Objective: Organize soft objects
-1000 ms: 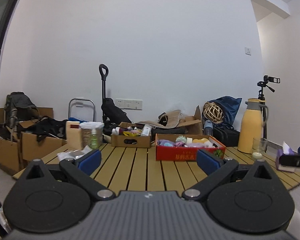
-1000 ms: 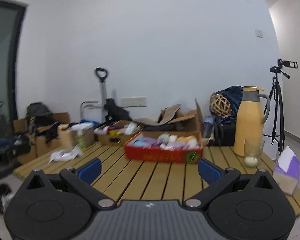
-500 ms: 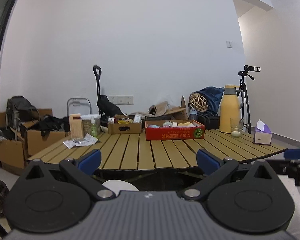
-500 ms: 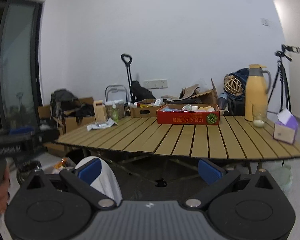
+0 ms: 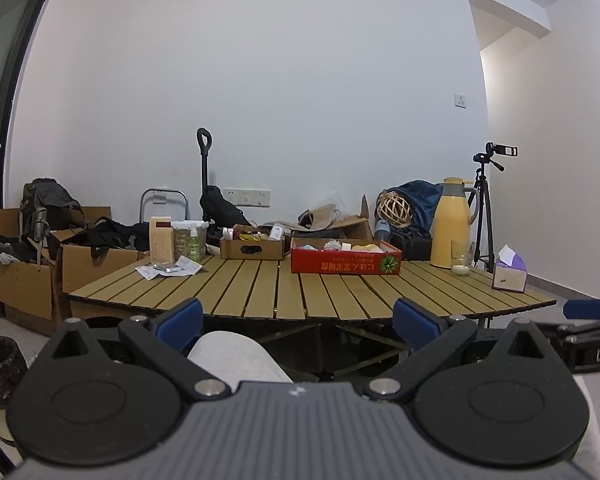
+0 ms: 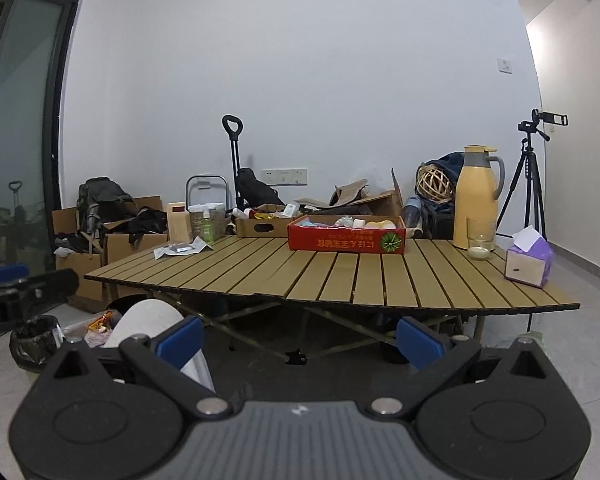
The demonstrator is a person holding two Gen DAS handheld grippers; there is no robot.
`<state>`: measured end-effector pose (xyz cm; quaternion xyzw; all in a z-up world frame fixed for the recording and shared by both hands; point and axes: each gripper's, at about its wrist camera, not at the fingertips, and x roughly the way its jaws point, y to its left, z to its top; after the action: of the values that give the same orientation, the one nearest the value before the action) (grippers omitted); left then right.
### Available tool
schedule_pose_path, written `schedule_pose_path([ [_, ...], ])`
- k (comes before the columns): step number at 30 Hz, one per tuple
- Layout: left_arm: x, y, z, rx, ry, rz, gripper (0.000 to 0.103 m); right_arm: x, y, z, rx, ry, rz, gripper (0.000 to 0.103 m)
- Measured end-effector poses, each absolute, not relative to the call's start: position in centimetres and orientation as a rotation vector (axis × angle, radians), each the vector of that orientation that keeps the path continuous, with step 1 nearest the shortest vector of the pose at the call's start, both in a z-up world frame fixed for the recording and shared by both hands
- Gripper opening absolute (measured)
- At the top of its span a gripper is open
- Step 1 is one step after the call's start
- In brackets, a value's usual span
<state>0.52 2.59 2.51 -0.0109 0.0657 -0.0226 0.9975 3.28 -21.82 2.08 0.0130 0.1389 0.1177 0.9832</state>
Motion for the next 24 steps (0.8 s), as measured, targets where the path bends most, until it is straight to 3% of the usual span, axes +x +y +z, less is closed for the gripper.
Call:
schedule_pose_path([
  [24,-0.06,3.01,3.03,-0.035,0.109,-0.044,0.103,2.61,-22.31,1.58,0.062,0.247,0.240,0.103],
])
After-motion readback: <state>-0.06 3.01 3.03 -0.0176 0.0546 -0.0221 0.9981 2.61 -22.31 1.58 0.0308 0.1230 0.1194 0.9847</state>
